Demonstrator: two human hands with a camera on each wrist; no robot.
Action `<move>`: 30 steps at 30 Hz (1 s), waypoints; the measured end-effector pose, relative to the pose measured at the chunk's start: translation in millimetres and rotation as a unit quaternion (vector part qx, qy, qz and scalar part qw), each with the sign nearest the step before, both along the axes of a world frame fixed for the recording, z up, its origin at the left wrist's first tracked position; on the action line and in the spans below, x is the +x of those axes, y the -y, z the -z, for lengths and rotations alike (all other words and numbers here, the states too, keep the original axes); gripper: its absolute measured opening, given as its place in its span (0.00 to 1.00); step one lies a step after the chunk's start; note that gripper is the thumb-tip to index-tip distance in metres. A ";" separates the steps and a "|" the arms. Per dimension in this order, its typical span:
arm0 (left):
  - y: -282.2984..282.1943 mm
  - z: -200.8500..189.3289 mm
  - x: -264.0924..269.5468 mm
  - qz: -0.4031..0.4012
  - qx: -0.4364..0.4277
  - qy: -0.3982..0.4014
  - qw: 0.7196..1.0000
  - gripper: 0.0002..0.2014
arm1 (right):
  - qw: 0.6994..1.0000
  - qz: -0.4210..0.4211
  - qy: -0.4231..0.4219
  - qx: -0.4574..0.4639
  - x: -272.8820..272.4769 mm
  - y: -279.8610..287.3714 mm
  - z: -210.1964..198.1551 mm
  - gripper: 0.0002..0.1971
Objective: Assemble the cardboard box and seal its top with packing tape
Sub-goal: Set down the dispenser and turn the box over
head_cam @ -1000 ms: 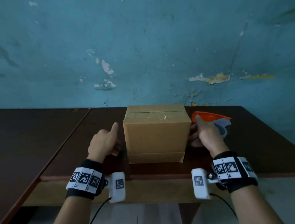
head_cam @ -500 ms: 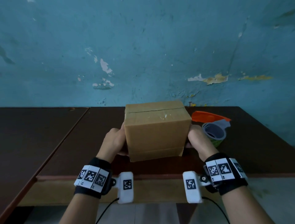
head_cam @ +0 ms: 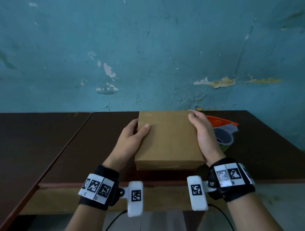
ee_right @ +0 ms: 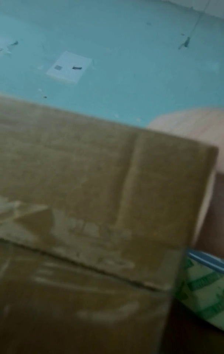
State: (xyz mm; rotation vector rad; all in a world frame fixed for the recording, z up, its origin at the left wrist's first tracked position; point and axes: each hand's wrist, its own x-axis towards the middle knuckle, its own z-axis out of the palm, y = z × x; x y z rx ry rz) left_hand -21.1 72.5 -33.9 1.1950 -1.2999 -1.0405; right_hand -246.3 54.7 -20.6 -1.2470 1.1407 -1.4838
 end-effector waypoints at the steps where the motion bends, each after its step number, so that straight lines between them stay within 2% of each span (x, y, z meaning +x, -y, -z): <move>1: 1.1 1.2 -1.7 0.001 -0.006 -0.003 1.000 0.16 | 1.000 0.002 0.000 -0.014 2.6 -0.9 0.2 0.20; 7: 3.5 -1.2 -5.2 -0.004 -0.059 -0.048 0.997 0.17 | 0.993 0.013 0.018 -0.116 6.0 -3.4 0.0 0.12; 14: 2.8 0.3 -3.9 -0.010 -0.096 -0.108 0.989 0.29 | 0.983 0.019 0.022 -0.179 6.0 -3.1 2.7 0.17; 19: 0.1 -4.5 -5.8 0.000 -0.113 -0.165 0.980 0.29 | 0.980 0.018 0.009 -0.196 2.8 -0.9 5.8 0.18; 21: 0.4 -5.8 -5.6 0.000 -0.120 -0.176 0.977 0.27 | 0.979 0.015 0.007 -0.201 2.0 0.0 6.9 0.18; 25: 2.6 -7.6 -0.1 0.002 -0.136 -0.135 0.982 0.22 | 0.978 -0.001 -0.006 -0.211 1.8 0.6 8.3 0.21; 30: 3.1 -11.6 -0.2 -0.015 -0.166 -0.054 0.985 0.16 | 0.965 0.005 -0.058 -0.257 2.5 -0.6 7.2 0.17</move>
